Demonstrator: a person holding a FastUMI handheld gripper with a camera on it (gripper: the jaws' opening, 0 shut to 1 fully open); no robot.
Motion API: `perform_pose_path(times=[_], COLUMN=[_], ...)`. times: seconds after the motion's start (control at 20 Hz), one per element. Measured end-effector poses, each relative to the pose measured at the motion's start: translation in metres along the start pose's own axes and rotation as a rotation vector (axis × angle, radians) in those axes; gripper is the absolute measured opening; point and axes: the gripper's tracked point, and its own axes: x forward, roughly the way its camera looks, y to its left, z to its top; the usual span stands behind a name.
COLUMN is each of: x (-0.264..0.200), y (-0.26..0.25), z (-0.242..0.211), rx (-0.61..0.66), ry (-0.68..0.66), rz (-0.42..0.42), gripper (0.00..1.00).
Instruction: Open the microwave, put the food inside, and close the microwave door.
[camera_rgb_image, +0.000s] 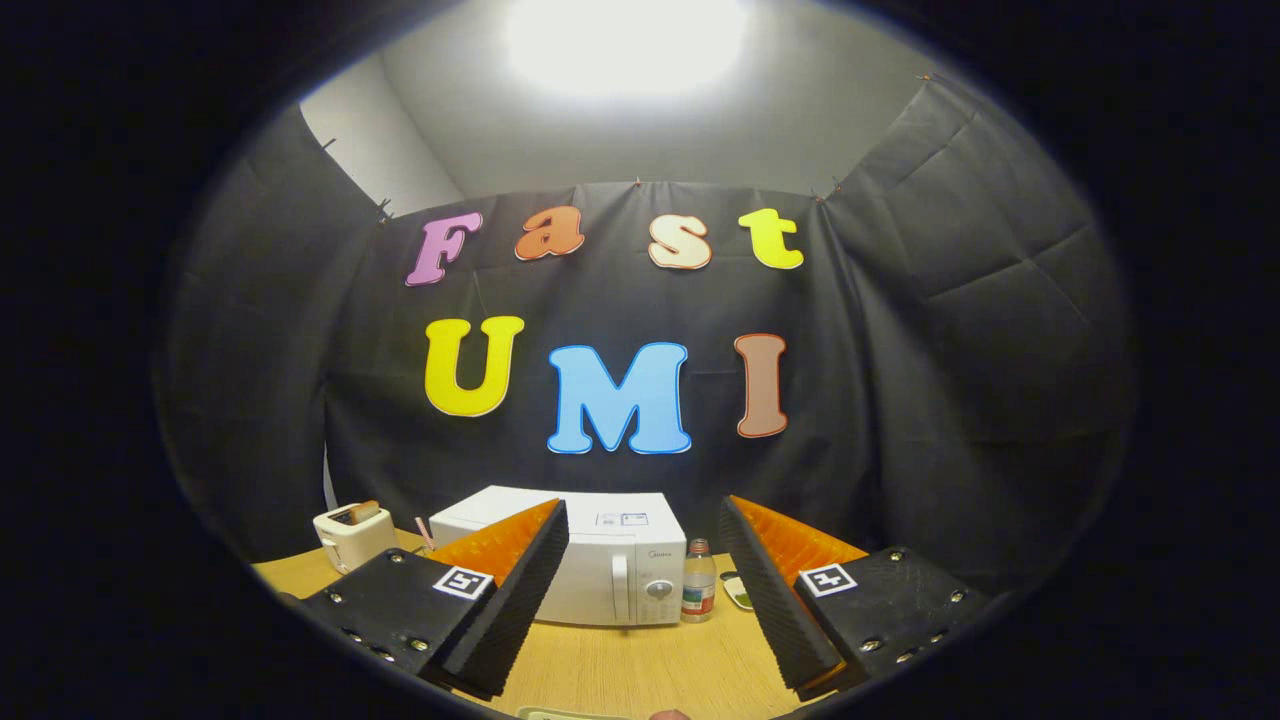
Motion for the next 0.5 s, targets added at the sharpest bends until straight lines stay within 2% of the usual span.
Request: perform_pose_path(times=[0.5], x=[0.02], y=[0.007], z=[-0.017], rx=[0.009], ry=[0.02], rz=[0.021], gripper=[0.96])
